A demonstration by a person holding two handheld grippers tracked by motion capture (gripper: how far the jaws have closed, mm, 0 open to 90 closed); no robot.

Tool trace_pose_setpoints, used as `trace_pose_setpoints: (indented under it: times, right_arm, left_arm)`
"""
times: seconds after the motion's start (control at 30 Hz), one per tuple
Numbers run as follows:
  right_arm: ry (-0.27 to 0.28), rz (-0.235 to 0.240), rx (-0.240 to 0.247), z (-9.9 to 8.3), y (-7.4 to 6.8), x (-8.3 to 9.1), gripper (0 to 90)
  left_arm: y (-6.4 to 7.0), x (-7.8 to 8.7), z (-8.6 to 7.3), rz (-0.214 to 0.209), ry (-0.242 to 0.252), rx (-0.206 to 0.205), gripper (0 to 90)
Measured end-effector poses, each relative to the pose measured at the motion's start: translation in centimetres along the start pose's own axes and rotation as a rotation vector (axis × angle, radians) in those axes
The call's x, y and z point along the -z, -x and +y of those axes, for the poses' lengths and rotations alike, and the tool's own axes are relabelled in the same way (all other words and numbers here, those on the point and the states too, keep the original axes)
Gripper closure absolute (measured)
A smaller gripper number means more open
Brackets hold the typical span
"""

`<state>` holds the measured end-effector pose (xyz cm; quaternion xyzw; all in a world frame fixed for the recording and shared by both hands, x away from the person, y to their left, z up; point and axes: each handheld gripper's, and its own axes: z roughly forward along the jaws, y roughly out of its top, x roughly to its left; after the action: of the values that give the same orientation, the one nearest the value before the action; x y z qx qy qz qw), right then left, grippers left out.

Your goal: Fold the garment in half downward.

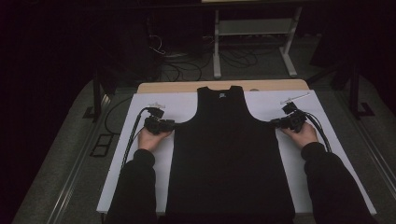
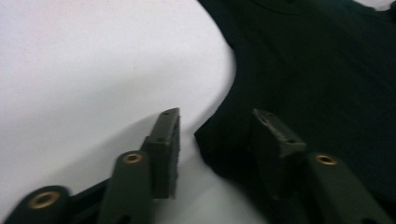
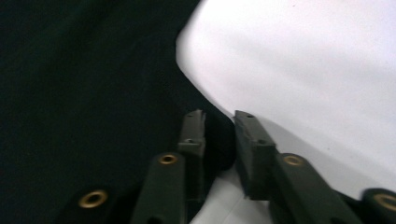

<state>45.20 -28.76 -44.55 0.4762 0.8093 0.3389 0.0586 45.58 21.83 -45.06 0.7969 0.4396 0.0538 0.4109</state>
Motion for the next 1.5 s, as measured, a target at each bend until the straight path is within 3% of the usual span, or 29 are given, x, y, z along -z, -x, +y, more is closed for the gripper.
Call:
trace_pose_setpoints:
  times: [0.17, 0.37, 0.57, 0.77, 0.93, 1.17, 1.27, 1.47, 1.5]
  right_arm:
    - [-0.007, 0.0, 0.009, 0.0, -0.1, 0.0, 79.7]
    - [-0.007, -0.007, 0.012, 0.0, -0.2, 0.0, 81.2]
    - [-0.004, 0.006, 0.001, 0.0, -0.2, 0.0, 82.6]
    - [0.026, 0.04, -0.05, -0.3, 0.1, 0.6, 83.3]
    - [0.058, 0.074, -0.09, -0.6, 0.4, 1.3, 83.7]
    - [0.077, 0.115, -0.119, -1.0, 0.1, 2.0, 83.9]
    - [0.085, 0.129, -0.124, -1.2, -0.2, 2.4, 83.9]
    - [0.118, 0.159, -0.152, -1.6, -0.3, 3.2, 84.0]
    - [0.127, 0.182, -0.184, -1.8, -0.4, 3.4, 84.0]
  left_arm:
    - [0.5, -0.5, 0.3, 0.019, -0.017, -0.041, 68.5]
    - [0.8, -0.7, 0.3, 0.04, -0.017, -0.051, 82.7]
    - [0.9, -0.5, 0.4, 0.039, -0.021, -0.066, 86.2]
    - [0.9, 0.1, 0.6, 0.038, -0.003, -0.049, 86.6]
    - [1.2, 0.9, 0.9, 0.013, 0.038, -0.038, 86.7]
    - [1.6, 1.7, 0.9, -0.009, 0.032, -0.029, 86.7]
    - [1.8, 2.3, 0.9, -0.042, 0.066, -0.024, 86.7]
    - [1.4, 2.9, 0.5, -0.092, 0.081, 0.031, 86.6]
    - [1.4, 2.8, 0.2, -0.099, 0.066, 0.053, 86.6]
